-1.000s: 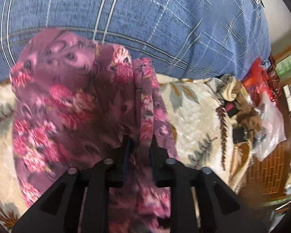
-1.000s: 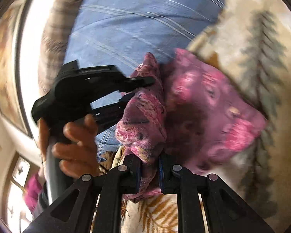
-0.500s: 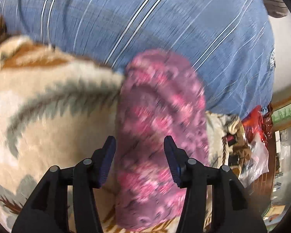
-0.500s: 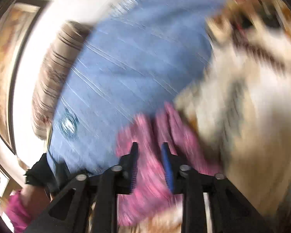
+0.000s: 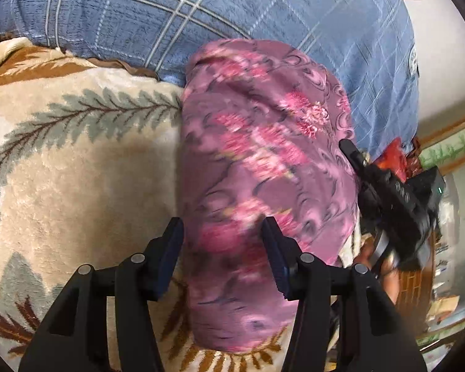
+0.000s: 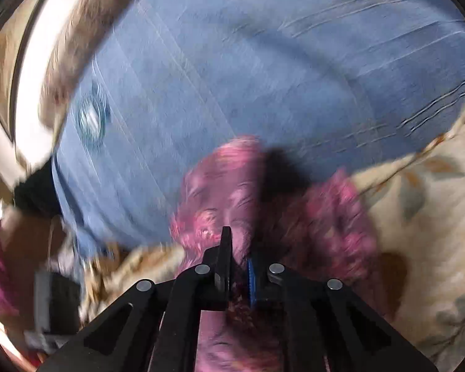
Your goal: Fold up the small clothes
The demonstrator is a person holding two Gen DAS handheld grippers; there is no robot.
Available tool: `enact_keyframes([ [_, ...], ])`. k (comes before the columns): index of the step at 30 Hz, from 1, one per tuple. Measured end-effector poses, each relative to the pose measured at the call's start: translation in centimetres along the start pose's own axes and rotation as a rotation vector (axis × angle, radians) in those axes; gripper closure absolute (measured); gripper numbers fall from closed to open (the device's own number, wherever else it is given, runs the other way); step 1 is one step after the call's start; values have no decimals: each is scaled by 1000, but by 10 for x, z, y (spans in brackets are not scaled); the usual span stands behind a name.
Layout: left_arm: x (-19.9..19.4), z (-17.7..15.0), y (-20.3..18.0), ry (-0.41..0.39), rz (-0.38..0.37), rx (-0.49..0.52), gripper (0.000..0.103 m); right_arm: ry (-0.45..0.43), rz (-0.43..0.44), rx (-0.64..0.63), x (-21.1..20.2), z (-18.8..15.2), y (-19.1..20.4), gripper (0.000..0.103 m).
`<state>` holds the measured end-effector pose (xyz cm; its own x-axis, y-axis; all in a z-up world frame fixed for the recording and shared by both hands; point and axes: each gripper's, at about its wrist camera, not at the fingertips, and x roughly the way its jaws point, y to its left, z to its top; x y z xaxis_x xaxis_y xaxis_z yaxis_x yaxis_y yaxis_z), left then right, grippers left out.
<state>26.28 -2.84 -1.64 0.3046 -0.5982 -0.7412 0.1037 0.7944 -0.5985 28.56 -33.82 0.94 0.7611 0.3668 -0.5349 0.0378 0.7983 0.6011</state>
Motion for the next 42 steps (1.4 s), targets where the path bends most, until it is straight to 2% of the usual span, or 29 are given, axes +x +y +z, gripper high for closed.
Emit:
enact_keyframes([
  [2, 12, -3, -4, 26, 28, 18, 53, 56, -79, 68, 13, -1, -28, 99],
  [4, 19, -7, -7, 42, 52, 29, 53, 135, -212, 71, 25, -8, -48, 103],
  [5, 16, -8, -6, 39, 45, 31, 53, 133, -221, 70, 18, -9, -53, 103],
  [6, 9, -10, -6, 34, 32, 40, 53, 105, -147, 95, 4, -9, -57, 102],
  [7, 5, -11, -6, 30, 25, 45, 53, 86, -76, 112, -8, -10, -58, 95],
  [8, -1, -14, -4, 24, 13, 50, 53, 65, 3, 118, -28, -13, -58, 95],
  [9, -6, -17, -3, 19, 2, 57, 52, 63, 32, 112, -37, -17, -57, 92],
  [12, -15, -30, -7, 0, 3, 80, 51, 95, 90, 65, -60, -41, -49, 61],
  [14, -8, -36, -15, -1, 21, 97, 51, 166, 114, 43, -54, -63, -45, 59],
  [16, -3, -41, -22, 5, 62, 116, 51, 223, 64, -8, -48, -78, -46, 62],
  [17, -3, -43, -22, 8, 72, 114, 51, 230, 34, -60, -47, -84, -40, 69],
  [18, -7, -44, -21, 12, 65, 105, 51, 231, 22, -116, -47, -85, -31, 98],
  [20, -9, -44, -27, 8, 40, 82, 51, 177, 31, -170, -61, -83, -18, 97],
  [22, -18, -44, -27, -16, 17, 64, 51, 64, 59, -155, -89, -68, -17, 98],
  [24, -19, -43, -25, -24, 19, 46, 48, 15, 52, -125, -101, -59, -24, 98],
  [26, -7, -45, -25, 0, 56, 49, 48, 25, -22, -119, -95, -58, -35, 98],
  [29, 14, -53, -27, 50, 150, 93, 48, 121, -104, -68, -66, -68, -61, 98],
  [31, 13, -60, -37, 18, 194, 178, 48, 140, -104, -59, -62, -78, -67, 98],
  [32, 11, -61, -40, 28, 194, 205, 48, 138, -100, -55, -64, -76, -65, 96],
  [33, 8, -60, -40, 33, 171, 204, 49, 146, -82, -42, -66, -72, -62, 88],
  [34, 3, -58, -38, 32, 141, 193, 49, 144, -73, -22, -70, -67, -60, 87],
  [36, -11, -47, -32, -5, 77, 154, 49, 81, -17, 10, -83, -51, -58, 85],
  [39, -18, -21, -29, -63, 80, 109, 49, 51, 1, 16, -81, -33, -52, 56],
  [42, -5, 6, -34, -50, 76, 73, 49, 81, -12, 3, -56, -16, -43, 55],
])
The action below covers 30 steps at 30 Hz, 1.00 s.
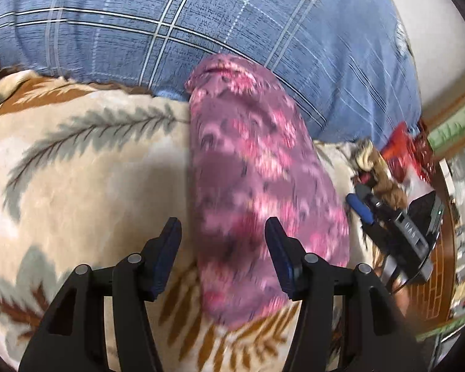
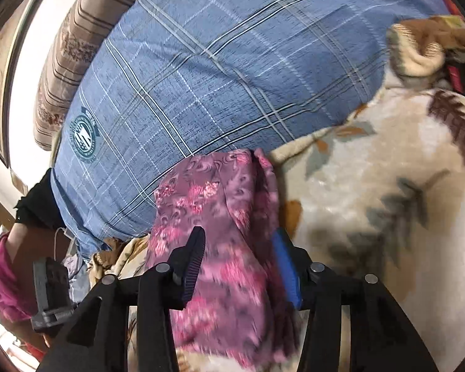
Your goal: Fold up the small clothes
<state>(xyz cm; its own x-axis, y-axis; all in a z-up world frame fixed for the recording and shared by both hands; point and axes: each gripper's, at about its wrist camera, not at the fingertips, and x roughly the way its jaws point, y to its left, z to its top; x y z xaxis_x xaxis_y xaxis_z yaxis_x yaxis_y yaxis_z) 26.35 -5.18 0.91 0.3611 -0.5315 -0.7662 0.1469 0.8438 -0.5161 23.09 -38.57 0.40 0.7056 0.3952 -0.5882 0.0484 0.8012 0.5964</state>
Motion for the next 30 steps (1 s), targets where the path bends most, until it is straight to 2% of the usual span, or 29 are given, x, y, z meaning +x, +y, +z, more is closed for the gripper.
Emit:
enact_keyframes([
  [3, 22, 16, -5, 38, -1, -29, 48, 78, -19, 9, 40, 13, 5, 54],
  [4, 28, 17, -5, 47, 7, -34, 48, 134, -32, 21, 58, 15, 5, 55],
  [5, 31, 17, -5, 46, 25, -31, 48, 171, -43, 25, 68, 15, 5, 62],
  [6, 33, 18, -5, 40, 38, -25, 48, 177, -33, -4, 74, 16, 11, 91],
  [8, 37, 17, 0, 35, 45, -22, 48, 92, -26, -126, 65, 18, 29, 92],
  [9, 44, 17, 7, 46, 38, -40, 44, 44, -17, -135, 57, 18, 31, 93],
  [10, 52, 17, 13, 66, 27, -57, 43, 20, -16, -86, 54, 17, 22, 93],
  [11, 59, 16, 18, 87, 22, -71, 42, 24, -30, -50, 57, 15, 13, 95],
  [12, 59, 15, 19, 81, 14, -69, 42, 66, -62, -25, 67, 10, 1, 95],
  [13, 57, 14, 17, 75, 15, -55, 42, 127, -84, -16, 78, 2, -8, 94],
  [14, 53, 12, 15, 75, 26, -40, 42, 108, -69, -7, 71, 0, -10, 94],
  [16, 41, 6, 14, 64, 20, -11, 42, 69, -58, 29, 48, 1, -6, 83],
  [17, 33, 1, 15, 62, 11, 4, 43, 56, -35, 39, 39, 0, -6, 83],
  [18, 21, -9, 17, 53, -12, 16, 44, 44, 30, 50, 19, -6, -5, 82],
  [19, 15, -14, 17, 46, -23, 21, 44, 40, 57, 50, 7, -12, -4, 78],
  [20, 7, -22, 19, 34, -35, 29, 44, 36, 75, 44, -9, -22, -3, 74],
  [22, -8, -37, 20, 11, -71, 31, 44, 33, 102, 55, -32, -43, -5, 60],
  [23, -14, -46, 19, 7, -99, 25, 44, 36, 118, 71, -39, -50, -6, 59],
  [25, -15, -55, 16, 13, -108, 29, 44, 50, 146, 132, -50, -71, -13, 56],
  [26, -12, -56, 12, 18, -96, 41, 44, 55, 133, 151, -50, -75, -18, 56],
  [28, 1, -59, 0, 45, -34, 67, 44, 22, 12, 145, -49, -79, -17, 56],
  [30, 10, -62, -3, 71, 15, 94, 44, 1, -29, 120, -41, -78, -15, 57],
])
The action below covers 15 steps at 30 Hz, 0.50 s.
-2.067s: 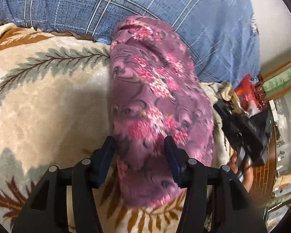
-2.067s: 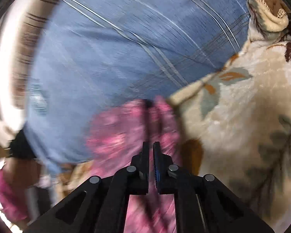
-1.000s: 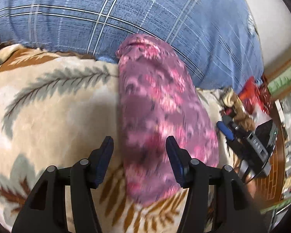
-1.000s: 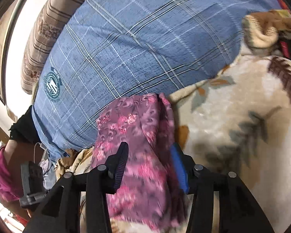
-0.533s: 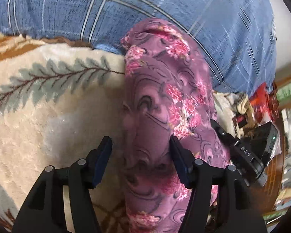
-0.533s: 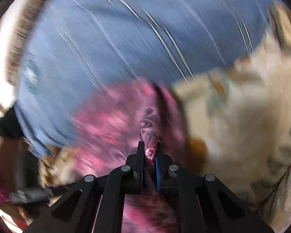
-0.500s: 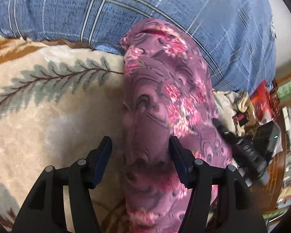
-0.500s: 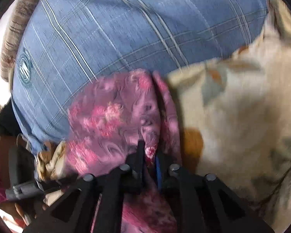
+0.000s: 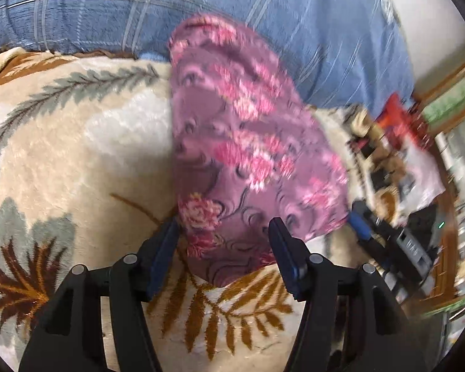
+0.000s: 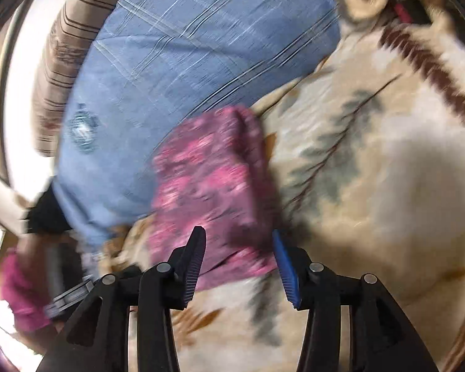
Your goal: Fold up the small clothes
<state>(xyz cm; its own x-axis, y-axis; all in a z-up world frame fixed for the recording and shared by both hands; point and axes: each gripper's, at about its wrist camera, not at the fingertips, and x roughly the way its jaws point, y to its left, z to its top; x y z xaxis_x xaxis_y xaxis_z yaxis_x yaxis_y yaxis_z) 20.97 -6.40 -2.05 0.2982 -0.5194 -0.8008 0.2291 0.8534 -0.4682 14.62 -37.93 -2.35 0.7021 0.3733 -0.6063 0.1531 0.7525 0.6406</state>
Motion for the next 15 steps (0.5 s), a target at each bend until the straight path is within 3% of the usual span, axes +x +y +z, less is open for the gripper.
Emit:
enact_keyframes([
  [2, 8, -3, -6, 18, 72, 33, 44, 45, 4, -35, 11, 2, 7, 97],
  [6, 8, -9, -5, 12, 93, 54, 44, -33, -4, -201, -7, -1, 29, 96],
  [9, 4, -10, -3, 25, 91, 58, 44, 87, -116, -228, 14, -11, 12, 96],
  [11, -4, -13, -2, 22, 49, 62, 45, 95, -105, -250, 14, -9, 13, 95],
  [12, -14, -12, 2, -9, 1, 56, 45, 97, -99, -252, 10, -4, 17, 88],
  [14, -30, -2, 8, -78, -46, 34, 45, 16, -47, -237, -5, 15, 26, 85],
  [15, -36, 7, 11, -111, -58, 14, 44, -9, -29, -224, -9, 22, 27, 74],
])
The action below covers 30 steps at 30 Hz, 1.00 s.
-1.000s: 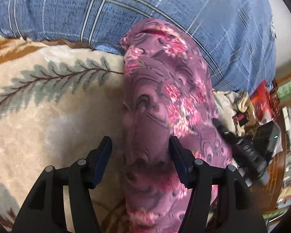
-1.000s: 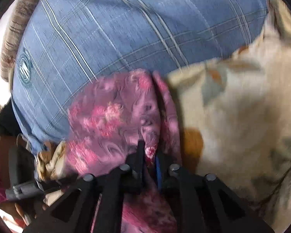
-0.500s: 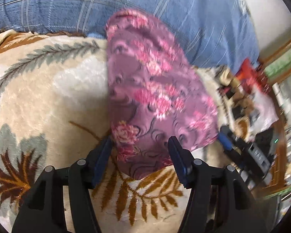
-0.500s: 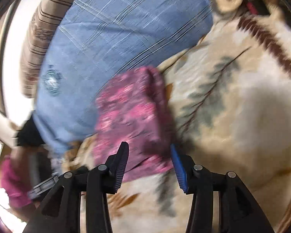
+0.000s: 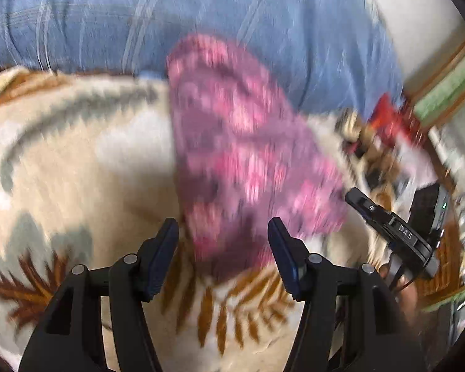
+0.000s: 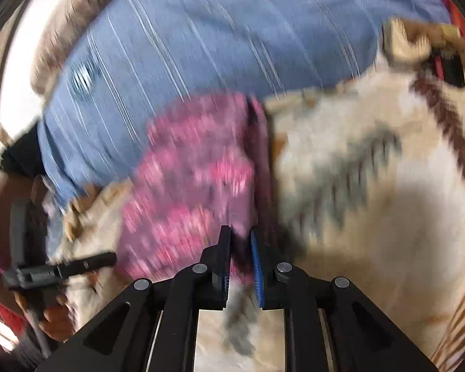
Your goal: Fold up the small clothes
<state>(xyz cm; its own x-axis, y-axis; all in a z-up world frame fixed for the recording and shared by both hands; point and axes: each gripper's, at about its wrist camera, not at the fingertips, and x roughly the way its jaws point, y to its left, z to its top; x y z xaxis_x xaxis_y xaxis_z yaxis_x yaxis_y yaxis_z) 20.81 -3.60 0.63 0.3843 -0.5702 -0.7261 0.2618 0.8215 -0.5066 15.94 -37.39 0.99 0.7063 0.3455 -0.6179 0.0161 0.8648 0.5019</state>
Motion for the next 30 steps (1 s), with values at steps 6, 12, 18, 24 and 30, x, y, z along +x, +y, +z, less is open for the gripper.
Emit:
enact_keyframes([
  [6, 35, 56, 26, 62, -8, -169, 44, 42, 20, 79, 49, 49, -4, 41],
  [12, 70, 63, 34, 124, -33, -228, 44, 169, 81, 138, 106, 54, -22, 41],
  [18, 84, 65, 30, 126, -66, -255, 44, 202, 143, 66, 118, 50, -13, 50],
  [24, 82, 67, 27, 108, -33, -251, 70, 155, 68, -45, 110, 45, 6, 71],
  [30, 65, 65, 16, 85, -33, -214, 77, 105, 79, -22, 96, 46, 16, 78],
])
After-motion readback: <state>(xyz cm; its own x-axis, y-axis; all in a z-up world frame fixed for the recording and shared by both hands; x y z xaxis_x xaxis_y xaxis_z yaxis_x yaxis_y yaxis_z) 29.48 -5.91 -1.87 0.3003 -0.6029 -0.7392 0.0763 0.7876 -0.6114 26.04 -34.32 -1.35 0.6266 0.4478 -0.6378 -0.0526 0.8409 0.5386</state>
